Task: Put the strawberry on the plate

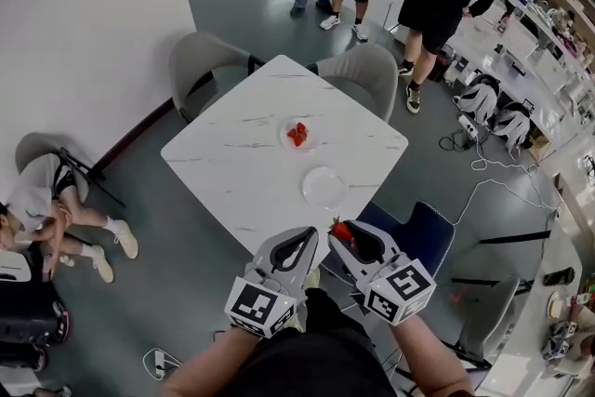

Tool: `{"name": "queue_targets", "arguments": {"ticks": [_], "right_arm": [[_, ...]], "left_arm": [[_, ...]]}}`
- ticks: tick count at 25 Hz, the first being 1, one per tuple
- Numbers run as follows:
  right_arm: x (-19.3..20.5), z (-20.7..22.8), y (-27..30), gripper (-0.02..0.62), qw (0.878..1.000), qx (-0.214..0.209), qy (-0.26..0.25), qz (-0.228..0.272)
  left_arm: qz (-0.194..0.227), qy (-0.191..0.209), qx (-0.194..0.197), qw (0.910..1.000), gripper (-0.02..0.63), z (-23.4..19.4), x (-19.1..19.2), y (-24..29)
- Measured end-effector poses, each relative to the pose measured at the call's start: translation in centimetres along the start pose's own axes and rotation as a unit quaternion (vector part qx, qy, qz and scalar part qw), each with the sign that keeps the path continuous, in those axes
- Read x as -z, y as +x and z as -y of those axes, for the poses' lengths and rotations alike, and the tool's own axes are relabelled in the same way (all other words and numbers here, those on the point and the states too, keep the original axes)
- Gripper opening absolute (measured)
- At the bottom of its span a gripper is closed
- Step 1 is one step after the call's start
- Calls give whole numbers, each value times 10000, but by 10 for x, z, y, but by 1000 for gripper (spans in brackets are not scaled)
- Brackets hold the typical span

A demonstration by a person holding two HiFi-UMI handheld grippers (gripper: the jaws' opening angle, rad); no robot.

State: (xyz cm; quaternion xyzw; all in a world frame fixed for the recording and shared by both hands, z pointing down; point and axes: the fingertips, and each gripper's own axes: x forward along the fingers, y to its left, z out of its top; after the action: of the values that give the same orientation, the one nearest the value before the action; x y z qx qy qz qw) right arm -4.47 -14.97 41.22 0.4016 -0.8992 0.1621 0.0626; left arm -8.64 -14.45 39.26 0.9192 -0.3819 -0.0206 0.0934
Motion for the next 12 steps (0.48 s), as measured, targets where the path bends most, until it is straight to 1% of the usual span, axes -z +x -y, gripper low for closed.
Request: {"name": "queue_targets", "arguments": {"ticks": [8,12], "right_arm": [[27,75,52,146,9989,-49,-18,-456],[51,116,79,146,9965,-94,-60,-825]], "left_arm": [[-234,-99,-100,9996,10,-39,34,64],[-454,-170,-209,9986,9,-59,54,98]]}}
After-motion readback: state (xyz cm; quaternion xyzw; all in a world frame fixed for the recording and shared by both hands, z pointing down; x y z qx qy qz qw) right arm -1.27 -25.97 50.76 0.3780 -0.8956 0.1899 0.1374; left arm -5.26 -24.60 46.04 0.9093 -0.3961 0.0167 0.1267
